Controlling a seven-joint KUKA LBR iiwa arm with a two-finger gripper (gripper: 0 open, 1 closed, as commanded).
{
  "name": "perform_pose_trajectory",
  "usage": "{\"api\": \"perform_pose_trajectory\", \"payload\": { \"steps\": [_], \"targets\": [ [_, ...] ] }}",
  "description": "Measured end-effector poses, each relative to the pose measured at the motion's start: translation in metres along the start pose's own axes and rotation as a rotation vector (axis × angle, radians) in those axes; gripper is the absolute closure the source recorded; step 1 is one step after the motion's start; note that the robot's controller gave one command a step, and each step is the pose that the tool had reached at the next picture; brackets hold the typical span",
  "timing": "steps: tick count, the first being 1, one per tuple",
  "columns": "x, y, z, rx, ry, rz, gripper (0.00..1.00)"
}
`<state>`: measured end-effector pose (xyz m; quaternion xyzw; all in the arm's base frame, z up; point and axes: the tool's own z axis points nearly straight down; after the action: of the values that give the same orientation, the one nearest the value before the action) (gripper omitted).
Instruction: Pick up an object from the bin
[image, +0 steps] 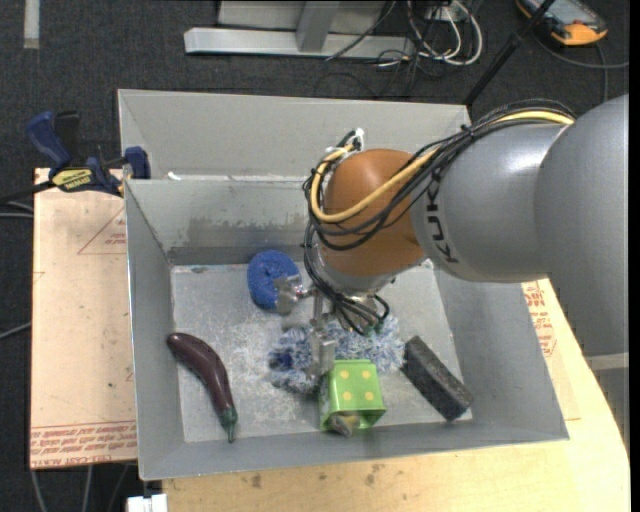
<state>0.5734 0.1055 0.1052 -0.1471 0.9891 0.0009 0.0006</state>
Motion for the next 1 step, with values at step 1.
{"api": "perform_pose_trajectory", "payload": {
  "steps": [1],
  "targets": [
    [0.0025,-0.0059,0.0325,-0.001,0.0,-0.017,0.0]
  ]
}}
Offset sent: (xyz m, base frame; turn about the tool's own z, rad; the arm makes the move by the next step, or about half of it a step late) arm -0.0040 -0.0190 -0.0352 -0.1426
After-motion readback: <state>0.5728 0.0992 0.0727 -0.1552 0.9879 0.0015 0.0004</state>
